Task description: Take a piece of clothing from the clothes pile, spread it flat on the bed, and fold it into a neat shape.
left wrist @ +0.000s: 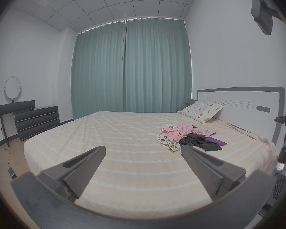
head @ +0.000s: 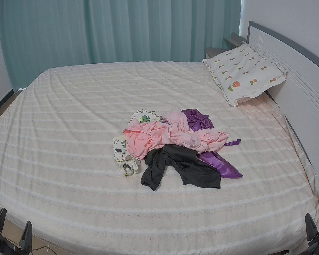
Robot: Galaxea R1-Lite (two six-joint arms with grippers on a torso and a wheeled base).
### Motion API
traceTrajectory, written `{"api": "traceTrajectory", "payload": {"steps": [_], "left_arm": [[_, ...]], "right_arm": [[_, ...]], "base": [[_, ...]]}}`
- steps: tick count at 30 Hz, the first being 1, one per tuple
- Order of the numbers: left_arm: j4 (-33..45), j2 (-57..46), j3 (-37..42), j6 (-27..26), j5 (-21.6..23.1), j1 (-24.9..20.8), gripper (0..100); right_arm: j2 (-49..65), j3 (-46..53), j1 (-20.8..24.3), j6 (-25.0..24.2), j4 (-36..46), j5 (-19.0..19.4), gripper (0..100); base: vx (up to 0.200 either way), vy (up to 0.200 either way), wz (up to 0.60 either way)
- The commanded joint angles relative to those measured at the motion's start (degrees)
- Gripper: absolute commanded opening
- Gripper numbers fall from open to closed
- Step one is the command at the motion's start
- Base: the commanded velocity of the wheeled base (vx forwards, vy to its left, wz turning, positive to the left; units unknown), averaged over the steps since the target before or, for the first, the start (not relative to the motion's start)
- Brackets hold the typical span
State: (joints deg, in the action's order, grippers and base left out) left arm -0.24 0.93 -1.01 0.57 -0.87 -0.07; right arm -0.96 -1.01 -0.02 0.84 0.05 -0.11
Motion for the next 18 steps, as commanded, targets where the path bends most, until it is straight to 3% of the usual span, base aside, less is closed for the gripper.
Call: {"api": "traceTrajectory", "payload": {"steps": [1, 3, 7, 11, 12, 14, 18], "left_arm": [[0.0, -0.1, 1.0, 0.0, 0.0, 0.0, 100], [0.0, -0.1, 1.0, 0.0, 0.0, 0.0, 100], [0.0, -0.1, 1.0, 0.0, -0.1, 0.0, 100], [0.0, -0.1, 1.0, 0.0, -0.1, 0.0, 100], [0.0, -0.1, 1.0, 0.0, -0.1, 0.1, 100], [0.0, -0.1, 1.0, 0.0, -0.1, 0.1, 100], [0.0, -0.1, 1.0, 0.0, -0.1, 0.0, 100]], "right_arm": [[-5.6, -9.8, -0.7, -4.0, -0.5, 1.2, 100], [-10.7, -13.9, -0.9, -6.8, -0.1, 1.3, 100], [-22.2, -15.4, 0.6, -2.3, -0.9, 4.2, 100], [-34.1, -16.0, 1.4, -4.4, -2.7, 6.2, 100], [-41.7, -17.0, 2.8, -7.4, -5.7, 6.9, 100], [-46.4, -17.5, 4.3, -9.9, -7.8, 7.3, 100], [-63.8, -18.9, 11.7, -19.4, -16.0, 7.7, 100]], "base": [[0.000, 0.000, 0.00], [0.000, 0.000, 0.00], [0.000, 0.000, 0.00], [0.000, 0.000, 0.00], [0.000, 0.000, 0.00], [0.000, 0.000, 0.00], [0.000, 0.000, 0.00]]}}
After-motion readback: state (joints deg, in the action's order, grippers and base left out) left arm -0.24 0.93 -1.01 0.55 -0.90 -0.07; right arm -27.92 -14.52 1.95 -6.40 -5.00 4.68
